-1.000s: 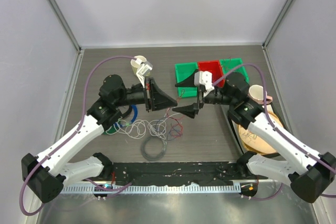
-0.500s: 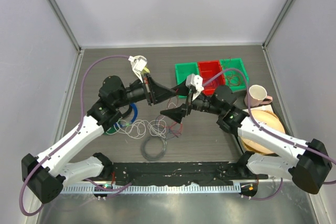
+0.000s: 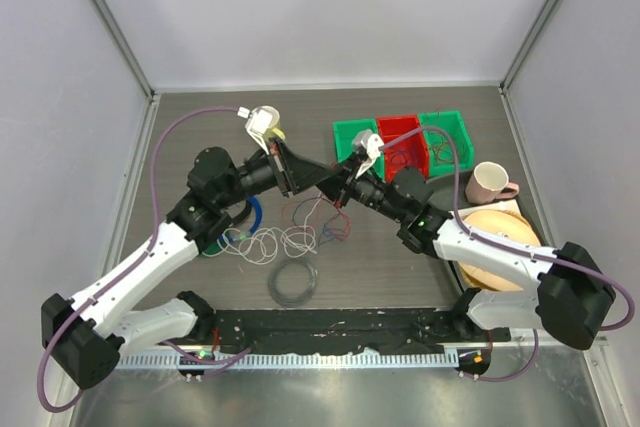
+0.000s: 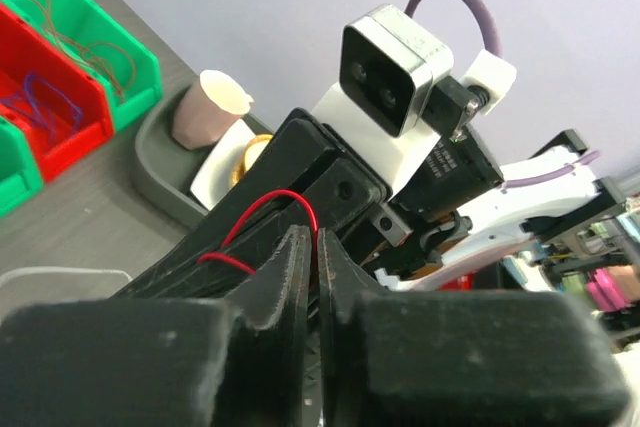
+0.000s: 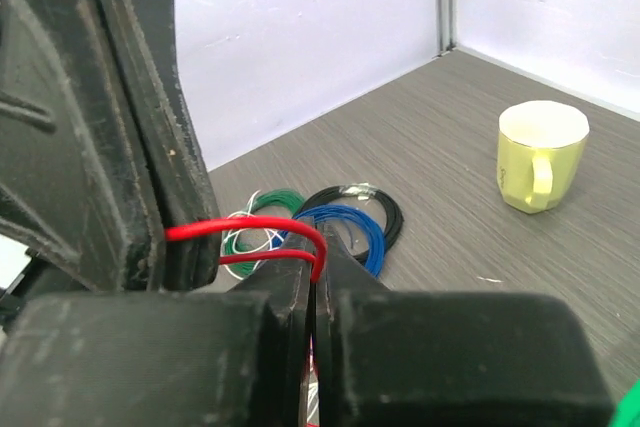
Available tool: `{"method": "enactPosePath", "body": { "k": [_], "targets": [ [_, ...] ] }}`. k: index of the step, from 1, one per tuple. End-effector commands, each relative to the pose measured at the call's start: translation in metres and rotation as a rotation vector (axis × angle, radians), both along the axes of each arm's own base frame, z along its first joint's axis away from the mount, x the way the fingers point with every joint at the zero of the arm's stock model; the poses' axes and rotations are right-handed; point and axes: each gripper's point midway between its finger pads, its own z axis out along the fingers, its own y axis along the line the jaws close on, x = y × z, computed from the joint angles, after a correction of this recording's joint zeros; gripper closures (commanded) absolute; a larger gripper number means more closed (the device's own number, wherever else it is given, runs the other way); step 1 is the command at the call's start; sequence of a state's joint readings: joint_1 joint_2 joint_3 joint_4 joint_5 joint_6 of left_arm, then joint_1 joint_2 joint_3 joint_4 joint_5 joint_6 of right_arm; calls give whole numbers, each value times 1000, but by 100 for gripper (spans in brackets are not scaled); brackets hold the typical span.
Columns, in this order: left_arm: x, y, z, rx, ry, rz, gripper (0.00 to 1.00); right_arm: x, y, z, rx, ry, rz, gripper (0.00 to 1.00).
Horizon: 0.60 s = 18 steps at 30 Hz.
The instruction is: Untangle the cables
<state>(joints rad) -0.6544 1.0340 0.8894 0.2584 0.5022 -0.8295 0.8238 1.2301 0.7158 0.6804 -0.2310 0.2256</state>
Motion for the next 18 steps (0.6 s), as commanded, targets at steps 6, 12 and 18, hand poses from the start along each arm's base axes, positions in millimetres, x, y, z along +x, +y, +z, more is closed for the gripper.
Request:
{"method": "enactPosePath", "body": {
  "k": [6,12,18],
  "targets": [
    [10,33,-30,113,-10,202,0,25,-45,29,100,66,-283,99],
    [5,42,-110,270,112,208,0,34,-73,45,114,142,-434,99],
    [-10,28,-151,228,173,99,0,34,-80,67,143,175,-459,99]
  ]
}}
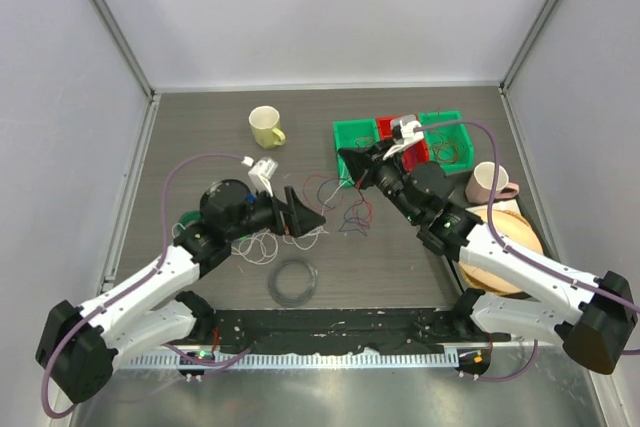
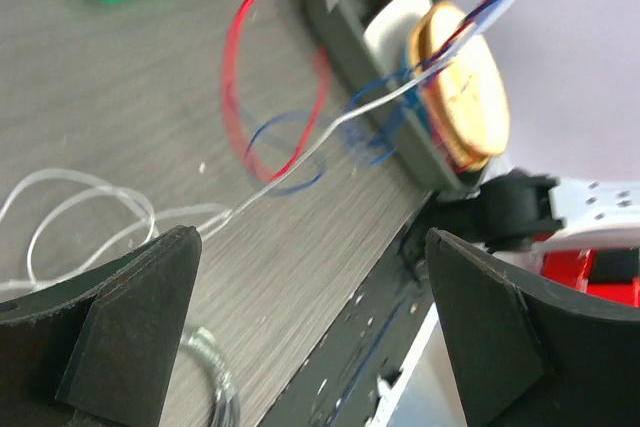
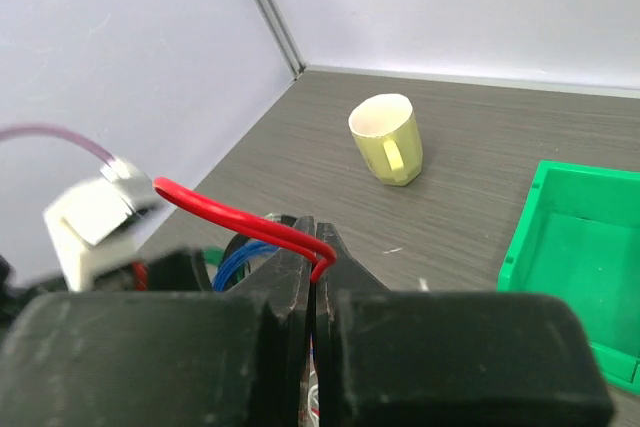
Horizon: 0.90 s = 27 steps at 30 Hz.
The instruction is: Untangle the cables
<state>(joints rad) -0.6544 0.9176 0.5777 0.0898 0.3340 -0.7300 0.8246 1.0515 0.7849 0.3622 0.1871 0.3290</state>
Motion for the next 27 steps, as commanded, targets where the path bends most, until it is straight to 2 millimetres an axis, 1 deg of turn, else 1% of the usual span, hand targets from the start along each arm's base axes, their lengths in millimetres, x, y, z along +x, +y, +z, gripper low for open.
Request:
{"method": "enactPosePath", "body": {
  "k": [1,2,4,5,6,7,9,10,11,15,17,18,20,21,22,24,26,27],
  "targets": [
    [-5,-10,-2,-60,-21,-59,0,2,-15,42,83,4,-71,99],
    [-4,-11,-10,-45,-10,-60,0,2,-15,48,96,0,-71,99],
    [0,-13,-15,-37,-14,-54,0,2,-16,54,122,8,-76,99],
    [1,-13,-19,-31,-10,-55,0,2,-17,62,138,0,-76,99],
    [3,-15,-24,-24,-3,-57,0,1,-17,65,152,3,-80,99],
    [4,-18,-20,-42,-23,-69,0,2,-18,73,166,0,-84,99],
    [4,-25,-16,-72,-43,-98,0,4,-21,81,201,5,-106,99],
    [1,-29,-11,-90,-52,-130,0,4,-23,89,222,1,-112,99],
    [-1,-34,-10,-98,-62,-149,0,5,-23,91,235,4,-117,99],
    [6,-49,7,-84,-179,-154,0,2,-25,107,341,15,-111,99],
    [10,-57,12,-66,-222,-131,0,0,-26,113,390,26,-100,99],
    [11,-62,22,-76,-267,-137,0,-1,-27,116,412,26,-100,99],
    [6,-74,25,-96,-298,-173,0,-3,-29,121,459,37,-97,99],
    [4,-80,40,-143,-347,-186,0,-3,-30,124,481,39,-98,99],
    [1,-87,36,-146,-346,-207,0,-4,-32,126,505,44,-102,99],
    [3,-96,46,-159,-362,-219,0,-5,-34,131,537,43,-98,99],
    [3,-106,37,-137,-356,-240,0,-6,-34,135,564,48,-86,99],
    [6,-110,38,-127,-357,-237,0,-8,-34,138,573,46,-80,99]
  ]
}}
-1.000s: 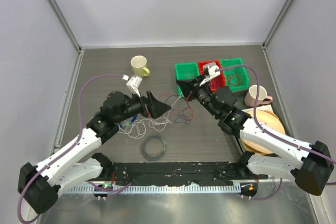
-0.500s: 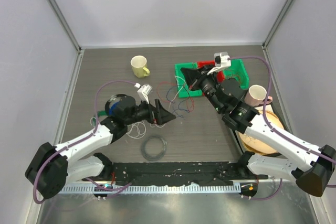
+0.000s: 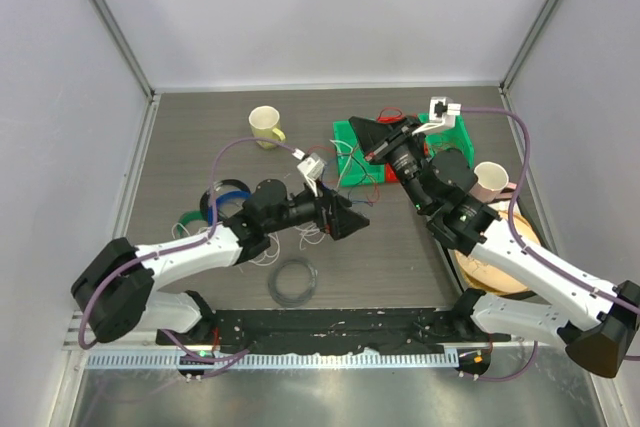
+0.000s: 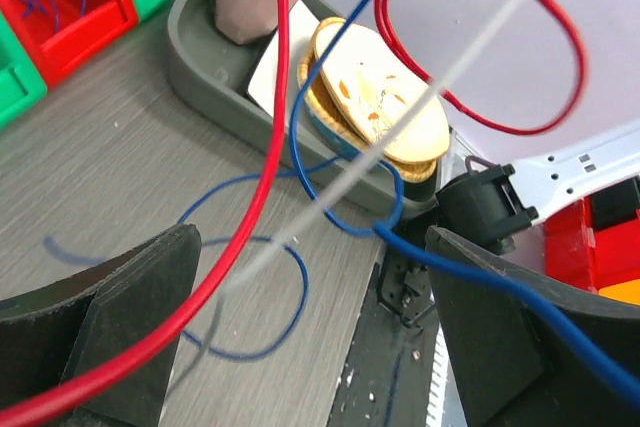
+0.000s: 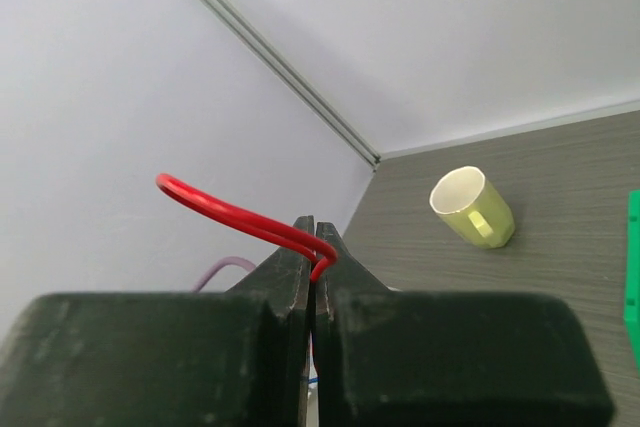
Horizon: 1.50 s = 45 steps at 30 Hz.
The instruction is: Untangle the cables
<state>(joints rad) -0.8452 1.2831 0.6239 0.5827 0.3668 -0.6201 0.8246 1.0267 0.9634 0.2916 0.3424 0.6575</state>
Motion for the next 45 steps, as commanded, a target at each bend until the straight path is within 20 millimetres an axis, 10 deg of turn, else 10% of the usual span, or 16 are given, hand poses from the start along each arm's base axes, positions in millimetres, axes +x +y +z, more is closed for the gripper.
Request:
{"method": "enactPosePath", "body": {
  "k": [1,6,14,22,28,33,45],
  "targets": [
    [10,-21,32,-52,-133,-6,0,-12,-16,54,195,-67,0,99],
    [8,-30,21,-13,-138,4,9,-14,-20,57,245,-61,-3,99],
    [18,-15,6,53,-125,140,100,-14,-39,63,254,-84,-76,99],
    [56,74,-27,181,-21,627,100,-9,-102,46,157,-86,-375,99],
    [65,115,-89,395,138,796,100,-14,-154,47,-6,-100,-613,99],
    [74,160,-96,329,222,911,100,-8,-208,44,-326,-42,-937,99],
    [62,296,-117,432,399,1335,100,39,-310,50,-462,37,-1269,99]
  ]
}}
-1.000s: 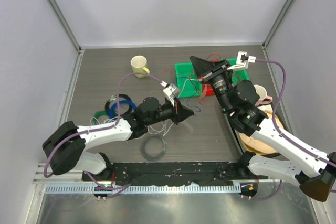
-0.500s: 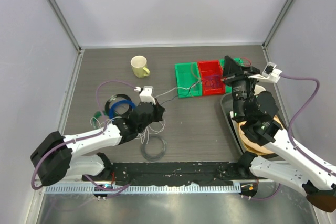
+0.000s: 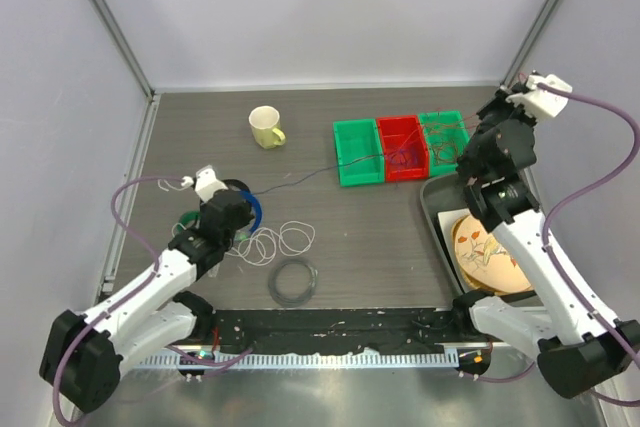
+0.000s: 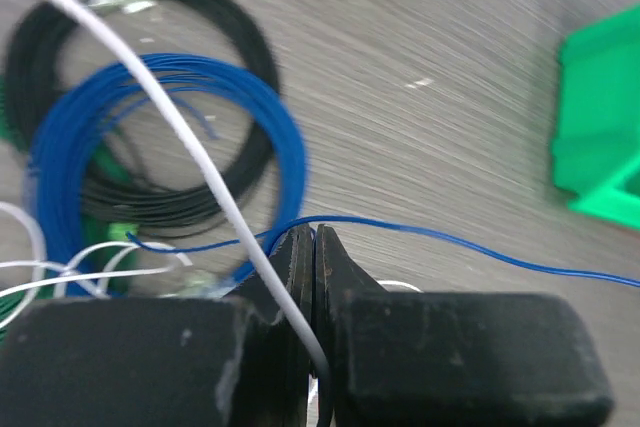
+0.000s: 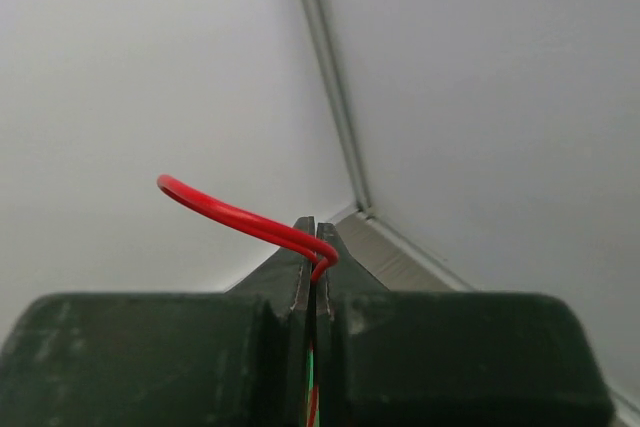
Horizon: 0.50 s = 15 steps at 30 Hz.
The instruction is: Untangle the cables
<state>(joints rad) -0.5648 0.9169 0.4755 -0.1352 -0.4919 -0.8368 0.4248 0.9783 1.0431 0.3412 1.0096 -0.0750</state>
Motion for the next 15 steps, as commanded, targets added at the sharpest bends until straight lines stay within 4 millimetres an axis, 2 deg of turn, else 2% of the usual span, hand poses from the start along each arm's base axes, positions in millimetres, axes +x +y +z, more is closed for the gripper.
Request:
{"method": "enactPosePath", "body": {
  "k": [1,3,4,6,10,11,15],
  "targets": [
    [-15,56,-24,56,112,202,100,6,-39,25,-1,-27,-105,99],
    [-16,70,-27,55,135,249,100,14,-49,28,-6,-20,-129,99],
    [-16,74,-29,56,149,262,100,15,-64,28,-6,-14,-175,99],
    [-16,82,-36,44,178,285,100,19,-76,33,-9,-14,-208,99],
    [-17,93,-42,45,199,323,100,20,-107,43,-18,-19,-286,99],
    [-18,99,-45,46,210,343,100,15,-123,46,-21,-17,-333,99],
    [-18,103,-47,36,215,352,100,20,-140,62,-28,-57,-325,99]
  ]
}}
